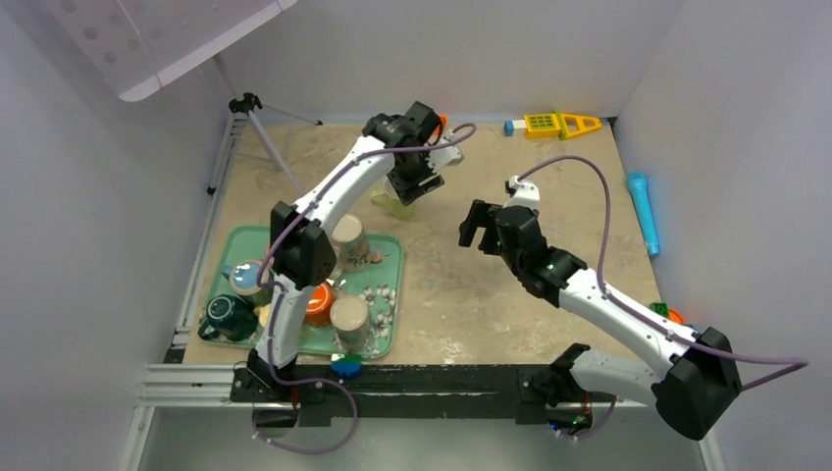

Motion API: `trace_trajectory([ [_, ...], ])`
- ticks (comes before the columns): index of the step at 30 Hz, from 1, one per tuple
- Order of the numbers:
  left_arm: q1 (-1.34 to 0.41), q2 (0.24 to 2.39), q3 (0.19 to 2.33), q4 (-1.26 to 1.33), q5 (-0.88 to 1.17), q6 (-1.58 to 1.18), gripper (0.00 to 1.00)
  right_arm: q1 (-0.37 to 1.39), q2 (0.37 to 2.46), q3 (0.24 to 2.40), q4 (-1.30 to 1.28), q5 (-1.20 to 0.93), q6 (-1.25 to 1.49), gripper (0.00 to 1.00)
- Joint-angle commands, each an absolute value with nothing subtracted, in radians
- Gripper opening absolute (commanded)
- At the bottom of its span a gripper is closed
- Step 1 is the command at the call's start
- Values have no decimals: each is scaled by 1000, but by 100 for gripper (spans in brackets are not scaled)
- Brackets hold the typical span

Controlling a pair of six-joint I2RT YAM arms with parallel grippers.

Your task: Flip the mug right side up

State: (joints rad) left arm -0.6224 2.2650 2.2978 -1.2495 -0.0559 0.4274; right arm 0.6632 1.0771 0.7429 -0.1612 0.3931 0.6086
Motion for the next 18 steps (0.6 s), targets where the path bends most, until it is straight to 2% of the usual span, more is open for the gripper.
trace_trajectory([
  [1, -619, 1951, 2309, -1219, -18, 390, 74, 755, 1104, 809, -91, 358, 553, 98],
  [5, -583, 1712, 2135, -1203, 41, 368, 78, 1002, 1209, 878, 19, 338, 396, 98],
  [8, -521, 1534, 1947, -1182, 100, 343, 78, 1125, 1316, 972, 28, 326, 345, 98],
  [12, -414, 1327, 1675, -1147, 99, 339, 79, 1168, 1438, 1120, 7, 274, 363, 98],
  [16, -288, 1190, 1467, -1095, 95, 335, 79, 1170, 1571, 1294, -65, 358, 444, 86],
  [18, -223, 1151, 1399, -1082, 130, 334, 79, 1170, 1650, 1369, -102, 413, 494, 85],
])
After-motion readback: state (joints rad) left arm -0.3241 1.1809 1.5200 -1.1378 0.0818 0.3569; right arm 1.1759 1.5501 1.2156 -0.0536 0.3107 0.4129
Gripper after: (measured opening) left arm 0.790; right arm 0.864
